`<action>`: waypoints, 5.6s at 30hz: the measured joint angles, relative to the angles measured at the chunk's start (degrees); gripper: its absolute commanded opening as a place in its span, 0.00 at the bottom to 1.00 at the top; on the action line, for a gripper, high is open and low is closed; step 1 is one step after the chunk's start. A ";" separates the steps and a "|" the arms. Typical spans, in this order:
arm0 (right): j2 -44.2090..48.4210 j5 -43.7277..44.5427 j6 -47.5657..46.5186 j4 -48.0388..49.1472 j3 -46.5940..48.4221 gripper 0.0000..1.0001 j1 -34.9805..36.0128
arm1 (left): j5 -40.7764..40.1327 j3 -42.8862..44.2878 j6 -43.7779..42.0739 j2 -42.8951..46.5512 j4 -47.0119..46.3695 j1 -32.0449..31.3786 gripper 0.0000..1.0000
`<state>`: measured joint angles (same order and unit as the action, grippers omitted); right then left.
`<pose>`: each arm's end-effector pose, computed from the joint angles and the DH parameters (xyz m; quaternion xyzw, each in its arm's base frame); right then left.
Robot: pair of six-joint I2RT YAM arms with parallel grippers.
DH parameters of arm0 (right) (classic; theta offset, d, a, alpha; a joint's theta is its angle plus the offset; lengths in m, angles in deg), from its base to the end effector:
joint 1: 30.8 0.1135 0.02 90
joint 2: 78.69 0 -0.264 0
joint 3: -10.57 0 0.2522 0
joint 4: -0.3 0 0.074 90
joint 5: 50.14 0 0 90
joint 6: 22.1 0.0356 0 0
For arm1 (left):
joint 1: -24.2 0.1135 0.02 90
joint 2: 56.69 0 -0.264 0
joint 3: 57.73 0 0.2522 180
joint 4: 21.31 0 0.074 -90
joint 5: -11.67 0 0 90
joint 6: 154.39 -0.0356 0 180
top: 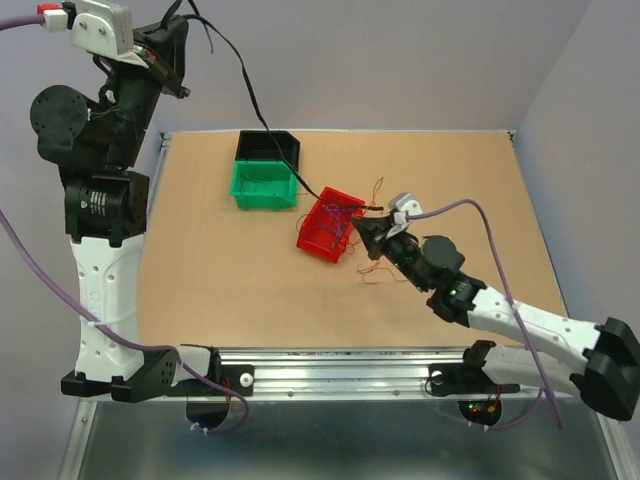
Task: Untangle the cables
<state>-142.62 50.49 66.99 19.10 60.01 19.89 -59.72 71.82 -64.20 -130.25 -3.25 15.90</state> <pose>0.1678 0.1946 0.2957 -0.2335 0.6392 0.2501 0.6887 0.1679 -0.0360 0.6420 0.1755 0.4218 -0.1364 0.8790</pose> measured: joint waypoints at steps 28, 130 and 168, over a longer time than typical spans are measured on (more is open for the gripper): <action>20.46 20.33 9.25 -20.17 -5.77 0.73 -0.04 | -3.50 -22.64 -6.78 -3.80 -12.46 3.26 0.00; 6.82 9.88 7.82 -23.19 0.94 0.75 0.00 | -7.04 -48.65 -30.91 -14.21 -18.43 -0.59 0.00; 6.73 9.64 7.82 -23.17 0.94 0.75 0.00 | -16.31 1.64 -56.70 -55.28 47.76 -4.33 0.00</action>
<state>-135.88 60.13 74.82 -4.07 60.95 19.89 -76.02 73.45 -120.90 -185.53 44.51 11.58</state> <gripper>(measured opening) 0.752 0.051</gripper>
